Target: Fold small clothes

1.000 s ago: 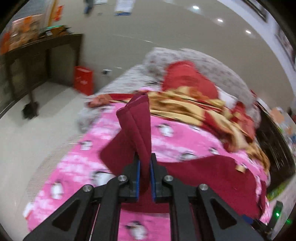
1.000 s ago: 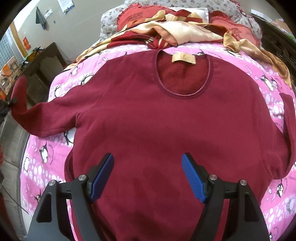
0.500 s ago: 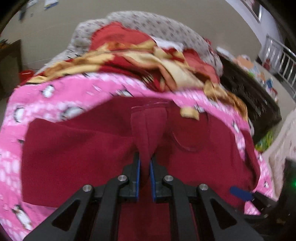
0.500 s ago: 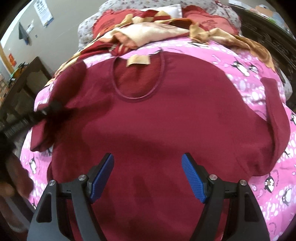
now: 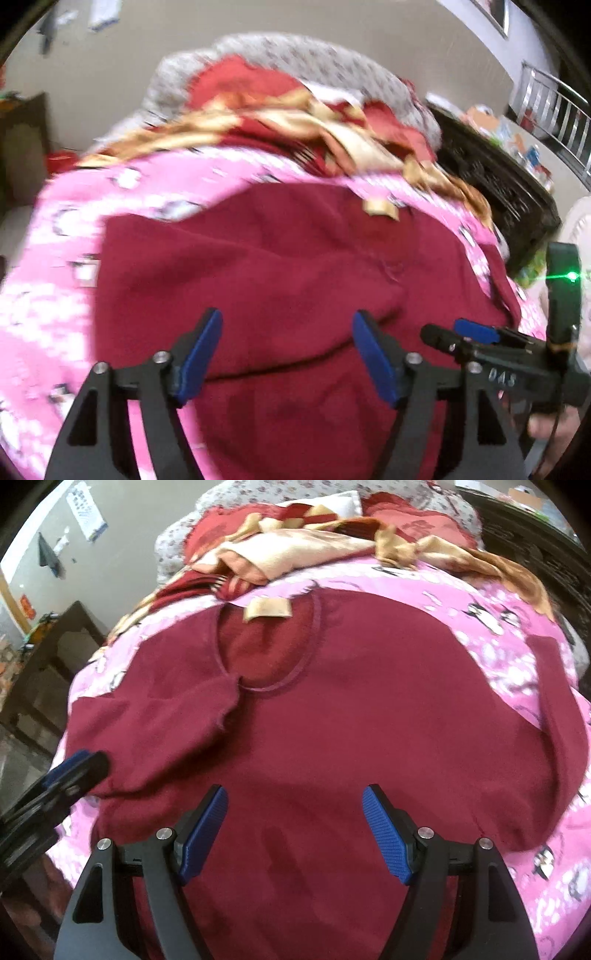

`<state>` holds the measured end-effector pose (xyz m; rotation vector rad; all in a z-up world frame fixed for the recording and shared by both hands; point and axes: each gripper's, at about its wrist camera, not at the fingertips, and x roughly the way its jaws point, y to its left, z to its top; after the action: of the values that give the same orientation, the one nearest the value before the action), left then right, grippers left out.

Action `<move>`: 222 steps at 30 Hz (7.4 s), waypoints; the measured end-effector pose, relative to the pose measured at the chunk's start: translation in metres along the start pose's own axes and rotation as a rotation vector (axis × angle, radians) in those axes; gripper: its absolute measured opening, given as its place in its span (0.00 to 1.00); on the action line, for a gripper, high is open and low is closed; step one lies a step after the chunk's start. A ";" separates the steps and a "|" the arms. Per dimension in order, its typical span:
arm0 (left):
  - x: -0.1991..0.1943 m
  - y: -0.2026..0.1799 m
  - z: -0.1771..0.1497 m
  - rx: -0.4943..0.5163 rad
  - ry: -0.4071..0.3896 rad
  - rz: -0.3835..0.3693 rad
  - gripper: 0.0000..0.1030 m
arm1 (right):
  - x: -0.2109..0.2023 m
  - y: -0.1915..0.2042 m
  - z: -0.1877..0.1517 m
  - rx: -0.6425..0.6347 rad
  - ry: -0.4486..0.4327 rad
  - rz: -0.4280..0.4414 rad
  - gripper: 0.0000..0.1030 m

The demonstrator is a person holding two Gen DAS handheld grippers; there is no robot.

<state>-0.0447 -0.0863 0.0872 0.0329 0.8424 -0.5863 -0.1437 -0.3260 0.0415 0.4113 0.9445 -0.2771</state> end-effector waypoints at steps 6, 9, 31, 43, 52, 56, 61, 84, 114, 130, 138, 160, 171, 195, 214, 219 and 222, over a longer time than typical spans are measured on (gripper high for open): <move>-0.011 0.060 -0.007 -0.101 -0.013 0.146 0.76 | 0.017 0.021 0.021 -0.044 -0.022 0.054 0.82; -0.008 0.088 -0.011 -0.175 0.012 0.189 0.76 | 0.025 0.025 0.032 -0.030 -0.035 0.105 0.82; 0.000 0.096 -0.016 -0.225 0.037 0.193 0.76 | -0.034 -0.032 0.028 0.070 -0.206 0.025 0.16; 0.002 0.090 -0.018 -0.220 0.046 0.197 0.76 | 0.010 -0.023 0.015 0.067 -0.059 0.104 0.46; -0.004 0.104 -0.018 -0.256 0.030 0.221 0.76 | 0.014 -0.005 0.024 -0.009 -0.107 0.106 0.14; -0.001 0.109 -0.017 -0.280 0.032 0.209 0.76 | -0.031 -0.036 0.021 0.031 -0.233 0.019 0.14; 0.008 0.099 -0.018 -0.262 0.052 0.193 0.76 | -0.024 -0.072 0.013 0.127 -0.151 -0.064 0.14; 0.041 0.088 -0.021 -0.212 0.115 0.205 0.78 | 0.062 0.158 0.062 -0.338 -0.020 0.331 0.29; 0.061 0.058 -0.005 -0.112 0.128 0.236 0.79 | 0.009 0.009 -0.005 -0.191 -0.035 0.018 0.30; 0.048 -0.007 -0.003 0.001 0.111 0.198 0.79 | -0.004 -0.057 -0.009 -0.004 -0.079 -0.095 0.34; 0.051 -0.024 -0.006 0.019 0.116 0.190 0.79 | -0.026 -0.056 -0.009 0.020 -0.110 -0.069 0.34; 0.070 -0.059 -0.033 0.023 0.176 0.155 0.85 | -0.012 -0.071 -0.028 0.032 -0.074 -0.045 0.36; 0.077 -0.068 -0.042 0.043 0.159 0.179 0.97 | -0.069 -0.166 0.038 0.179 -0.224 -0.213 0.67; 0.045 -0.047 -0.007 -0.064 0.101 0.078 0.93 | -0.086 -0.203 0.062 0.125 -0.218 -0.026 0.20; 0.030 -0.032 -0.010 -0.076 0.091 0.059 0.93 | -0.044 -0.046 -0.018 -0.159 -0.058 0.252 0.44; 0.024 -0.019 -0.020 -0.098 0.100 0.059 0.93 | -0.052 -0.061 -0.013 -0.129 -0.085 0.236 0.46; 0.028 -0.008 -0.024 -0.137 0.122 0.066 0.93 | -0.056 -0.066 -0.017 -0.131 -0.080 0.230 0.46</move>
<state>-0.0509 -0.0997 0.0528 -0.0284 0.9948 -0.4666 -0.2140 -0.3741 0.0642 0.3818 0.8230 -0.0217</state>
